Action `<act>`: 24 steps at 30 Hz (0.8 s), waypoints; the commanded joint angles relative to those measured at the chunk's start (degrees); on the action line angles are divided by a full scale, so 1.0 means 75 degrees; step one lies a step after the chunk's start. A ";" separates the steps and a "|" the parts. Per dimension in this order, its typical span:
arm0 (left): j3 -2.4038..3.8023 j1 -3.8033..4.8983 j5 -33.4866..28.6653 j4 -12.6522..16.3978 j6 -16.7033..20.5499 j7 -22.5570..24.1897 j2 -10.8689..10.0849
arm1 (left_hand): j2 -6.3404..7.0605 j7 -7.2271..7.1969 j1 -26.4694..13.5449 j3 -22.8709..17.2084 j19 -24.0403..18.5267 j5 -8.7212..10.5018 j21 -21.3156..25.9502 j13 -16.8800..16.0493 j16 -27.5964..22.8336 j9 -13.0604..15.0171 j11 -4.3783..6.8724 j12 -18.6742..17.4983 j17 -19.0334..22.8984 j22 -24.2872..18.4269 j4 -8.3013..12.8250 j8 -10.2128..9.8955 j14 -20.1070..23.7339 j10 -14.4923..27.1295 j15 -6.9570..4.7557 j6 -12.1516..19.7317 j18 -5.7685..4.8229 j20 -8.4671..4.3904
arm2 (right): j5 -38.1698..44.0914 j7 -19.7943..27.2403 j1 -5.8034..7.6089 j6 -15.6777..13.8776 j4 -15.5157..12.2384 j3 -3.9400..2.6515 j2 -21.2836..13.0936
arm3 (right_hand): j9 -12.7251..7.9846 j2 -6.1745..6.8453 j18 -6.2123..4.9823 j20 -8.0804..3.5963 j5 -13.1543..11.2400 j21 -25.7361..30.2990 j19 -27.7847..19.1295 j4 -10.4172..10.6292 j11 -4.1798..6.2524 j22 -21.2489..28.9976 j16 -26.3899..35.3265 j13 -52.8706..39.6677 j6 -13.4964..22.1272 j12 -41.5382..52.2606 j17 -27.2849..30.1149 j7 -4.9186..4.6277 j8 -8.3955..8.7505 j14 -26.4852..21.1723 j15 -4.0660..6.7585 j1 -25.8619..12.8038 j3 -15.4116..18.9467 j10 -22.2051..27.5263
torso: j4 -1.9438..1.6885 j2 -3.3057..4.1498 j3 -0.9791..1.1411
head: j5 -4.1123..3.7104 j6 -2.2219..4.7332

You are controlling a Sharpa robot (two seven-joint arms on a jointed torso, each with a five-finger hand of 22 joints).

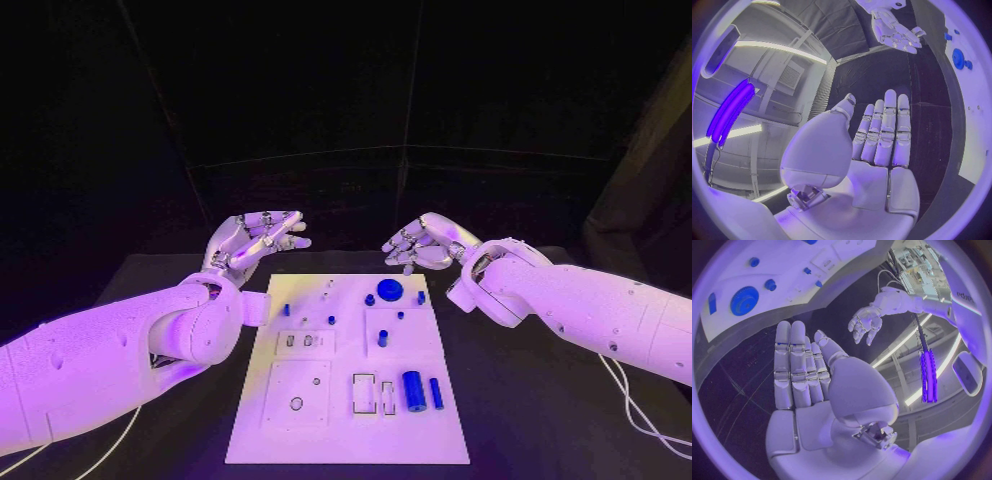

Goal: Assemble the parts on the task board

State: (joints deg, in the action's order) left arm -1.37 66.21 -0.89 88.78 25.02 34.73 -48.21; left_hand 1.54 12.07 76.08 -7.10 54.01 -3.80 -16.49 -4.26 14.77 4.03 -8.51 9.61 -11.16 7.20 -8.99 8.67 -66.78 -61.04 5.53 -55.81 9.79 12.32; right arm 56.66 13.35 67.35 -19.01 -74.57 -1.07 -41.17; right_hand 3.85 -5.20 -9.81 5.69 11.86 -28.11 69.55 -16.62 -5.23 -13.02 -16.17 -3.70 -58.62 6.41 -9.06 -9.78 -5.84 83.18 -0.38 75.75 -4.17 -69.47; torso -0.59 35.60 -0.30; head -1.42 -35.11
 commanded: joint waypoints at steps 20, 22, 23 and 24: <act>-0.0131 -0.0003 0.0229 0.0930 -0.0726 -0.0172 -0.0362 | -0.0172 0.0054 -0.0042 -0.0068 0.0075 0.0023 0.0393 0.0047 -0.0478 -0.0040 -0.0085 -0.0399 -0.0148 -0.0265 0.0305 -0.0290 0.0034 -0.0068 0.0087 -0.0075 0.0102 0.0068 | 0.5577 -0.2476 0.0243 0.1287 -0.0203 -0.0022 0.0460 | -0.0007 0.0591 -0.0075 -0.0128 -0.0136 -0.2275 0.0152 0.0079 0.0087 -0.1387 -0.2951 -0.0015 0.0014 -0.0285 -0.2200 0.0198 0.0275 0.0314 0.0155 -0.0590 -0.0592 0.0386 | -0.0300 0.0935 -0.0147 | -0.0210 0.0242; -0.0131 -0.0002 0.0223 0.0936 -0.0753 -0.0177 -0.0372 | -0.0172 0.0054 -0.0042 -0.0068 0.0075 0.0023 0.0393 0.0047 -0.0478 -0.0040 -0.0085 -0.0399 -0.0148 -0.0265 0.0305 -0.0290 0.0034 -0.0068 0.0087 -0.0075 0.0102 0.0068 | 0.5611 -0.2497 0.0246 0.1342 -0.0246 -0.0023 0.0464 | -0.0007 0.0606 -0.0080 -0.0120 -0.0135 -0.2460 0.0085 0.0083 0.0085 -0.1509 -0.3259 -0.0016 0.0023 -0.0263 -0.2487 0.0193 0.0274 0.0262 0.0151 -0.0619 -0.0651 0.0402 | -0.0303 0.0963 -0.0153 | -0.0214 0.0245; -0.0132 -0.0002 0.0221 0.0940 -0.0767 -0.0182 -0.0378 | -0.0172 0.0054 -0.0042 -0.0068 0.0075 0.0023 0.0393 0.0047 -0.0478 -0.0040 -0.0085 -0.0399 -0.0148 -0.0265 0.0305 -0.0290 0.0034 -0.0068 0.0087 -0.0075 0.0102 0.0068 | 0.5634 -0.2508 0.0247 0.1371 -0.0272 -0.0023 0.0465 | -0.0006 0.0607 -0.0079 -0.0116 -0.0133 -0.2513 0.0066 0.0084 0.0080 -0.1543 -0.3375 -0.0016 0.0024 -0.0259 -0.2603 0.0195 0.0274 0.0255 0.0151 -0.0624 -0.0671 0.0407 | -0.0305 0.0980 -0.0158 | -0.0219 0.0249; -0.0132 -0.0002 0.0219 0.0943 -0.0781 -0.0188 -0.0382 | -0.0181 0.0054 -0.0040 -0.0077 0.0078 0.0023 0.0403 0.0047 -0.0491 -0.0040 -0.0085 -0.0410 -0.0154 -0.0273 0.0315 -0.0298 0.0033 -0.0069 0.0088 -0.0076 0.0103 0.0069 | 0.5658 -0.2520 0.0248 0.1399 -0.0296 -0.0023 0.0468 | -0.0007 0.0610 -0.0080 -0.0113 -0.0134 -0.2560 0.0051 0.0084 0.0080 -0.1574 -0.3461 -0.0014 0.0027 -0.0259 -0.2685 0.0195 0.0275 0.0250 0.0147 -0.0627 -0.0687 0.0420 | -0.0310 0.0999 -0.0162 | -0.0225 0.0246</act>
State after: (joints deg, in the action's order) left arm -2.39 66.11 0.88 95.70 20.85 33.38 -51.05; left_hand 0.84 12.28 75.78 -7.69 54.43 -3.80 -13.79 -3.96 11.29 3.80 -8.90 6.87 -12.24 5.22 -6.85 6.61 -66.56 -61.43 5.74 -56.01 9.77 12.70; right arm 96.05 -3.99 69.05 -10.76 -76.51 -1.16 -37.71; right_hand 3.75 -0.61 -9.81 4.88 11.01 -47.04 70.31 -16.00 -4.72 -24.66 -41.62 -3.78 -58.81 4.20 -28.73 -8.15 -3.77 83.93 0.63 71.78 -9.07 -66.61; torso -2.77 42.49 -1.41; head -3.03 -33.27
